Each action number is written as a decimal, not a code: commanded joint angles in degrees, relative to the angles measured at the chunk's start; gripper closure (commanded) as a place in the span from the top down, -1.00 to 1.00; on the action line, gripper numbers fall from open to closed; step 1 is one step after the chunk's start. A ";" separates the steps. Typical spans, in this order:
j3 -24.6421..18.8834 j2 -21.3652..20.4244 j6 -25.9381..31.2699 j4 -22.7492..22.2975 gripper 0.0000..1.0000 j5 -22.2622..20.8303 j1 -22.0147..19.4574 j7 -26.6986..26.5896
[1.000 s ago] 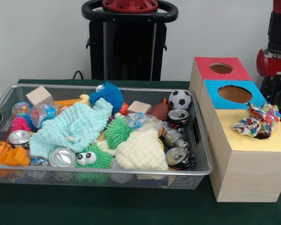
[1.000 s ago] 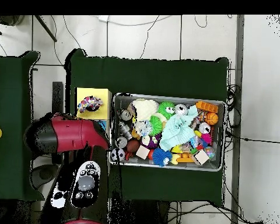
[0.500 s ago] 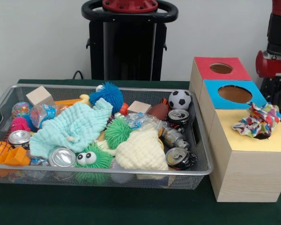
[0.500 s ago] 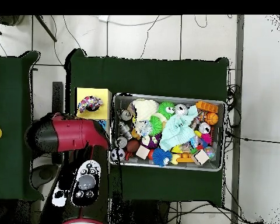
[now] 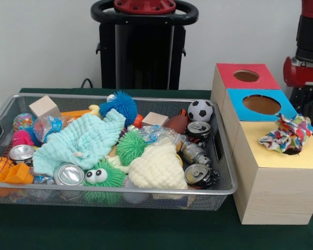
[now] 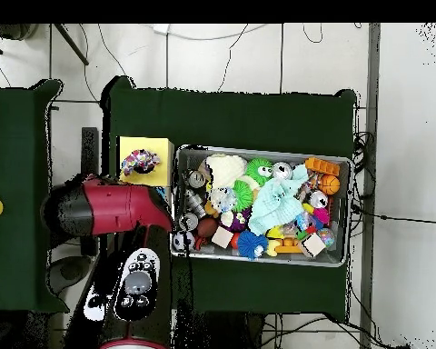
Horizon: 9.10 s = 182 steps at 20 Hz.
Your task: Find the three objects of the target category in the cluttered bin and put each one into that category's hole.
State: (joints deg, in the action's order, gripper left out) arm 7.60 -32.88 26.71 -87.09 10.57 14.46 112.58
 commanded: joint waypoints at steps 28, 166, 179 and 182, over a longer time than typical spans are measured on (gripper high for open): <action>-3.83 -3.32 24.38 8.51 -1.00 -2.13 -5.13 2.55; -10.12 4.66 21.38 19.82 -1.00 -14.74 -13.51 0.70; -8.82 3.92 18.11 16.49 -1.00 -15.19 -11.29 3.15; -8.65 3.87 16.89 15.62 -1.00 -15.28 -11.07 3.35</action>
State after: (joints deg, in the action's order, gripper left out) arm 0.74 -29.05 48.44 -62.98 -1.94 3.52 112.58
